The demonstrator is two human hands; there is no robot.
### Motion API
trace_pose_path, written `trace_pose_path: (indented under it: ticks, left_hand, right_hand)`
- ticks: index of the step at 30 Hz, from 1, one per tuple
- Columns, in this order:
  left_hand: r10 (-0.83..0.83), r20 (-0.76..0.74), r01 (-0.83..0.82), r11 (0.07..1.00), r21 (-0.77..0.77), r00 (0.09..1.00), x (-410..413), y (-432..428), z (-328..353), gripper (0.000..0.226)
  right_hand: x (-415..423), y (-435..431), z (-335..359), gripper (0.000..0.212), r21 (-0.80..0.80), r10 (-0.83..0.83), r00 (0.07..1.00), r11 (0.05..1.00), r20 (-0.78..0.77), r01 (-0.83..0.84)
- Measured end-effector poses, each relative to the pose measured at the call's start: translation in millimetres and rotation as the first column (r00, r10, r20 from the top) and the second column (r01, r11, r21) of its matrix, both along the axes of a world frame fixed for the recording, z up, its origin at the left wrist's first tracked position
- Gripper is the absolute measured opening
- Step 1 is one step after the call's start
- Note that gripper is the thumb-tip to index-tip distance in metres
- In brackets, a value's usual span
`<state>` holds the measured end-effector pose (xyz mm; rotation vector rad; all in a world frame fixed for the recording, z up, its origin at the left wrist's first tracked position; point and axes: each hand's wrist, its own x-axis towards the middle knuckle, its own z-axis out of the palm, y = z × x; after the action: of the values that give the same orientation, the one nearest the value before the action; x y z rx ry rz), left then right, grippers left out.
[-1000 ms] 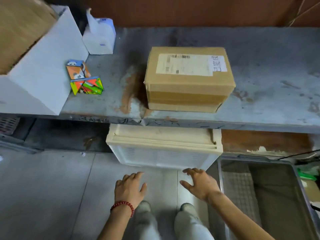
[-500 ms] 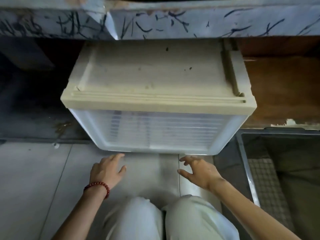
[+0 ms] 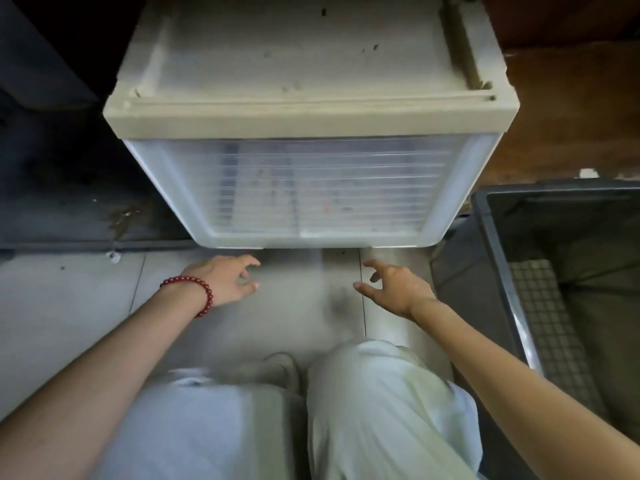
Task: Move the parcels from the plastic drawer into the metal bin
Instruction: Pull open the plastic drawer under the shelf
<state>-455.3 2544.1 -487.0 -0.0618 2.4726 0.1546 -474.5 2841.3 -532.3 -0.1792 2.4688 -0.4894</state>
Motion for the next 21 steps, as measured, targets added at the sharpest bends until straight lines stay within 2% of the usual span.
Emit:
trace_pose_path:
  ticks: [3,6,11,17,21]
  left_hand:
    - [0.006,-0.035,-0.008,0.998,-0.069,0.999,3.9,6.0,-8.0,0.051]
    - [0.099,-0.037,-0.1,0.994,-0.037,0.994,8.8,26.9,-35.8,0.057]
    - [0.148,-0.066,-0.148,0.989,0.003,0.987,8.9,55.1,-77.0,0.075]
    - [0.22,-0.152,-0.22,0.975,0.015,0.964,-1.9,49.5,-87.0,0.08]
    - [0.224,-0.222,-0.227,0.974,0.012,0.949,-2.7,43.1,-86.7,0.077]
  right_hand:
    - [3.5,-8.8,-8.6,0.067,0.012,-0.011,1.0,1.0,0.01,0.011]
    - [3.8,-15.6,-24.3,0.076,0.048,0.005,1.0,0.999,0.021,-0.006]
    - [-5.5,-24.7,-40.0,0.084,0.084,0.042,0.999,0.995,0.023,-0.044]
    - [-13.0,-32.4,-56.3,0.086,0.118,0.0,0.999,0.993,-0.049,0.006]
    - [-12.3,-28.8,-56.2,0.079,0.064,-0.064,0.994,0.996,-0.09,0.069]
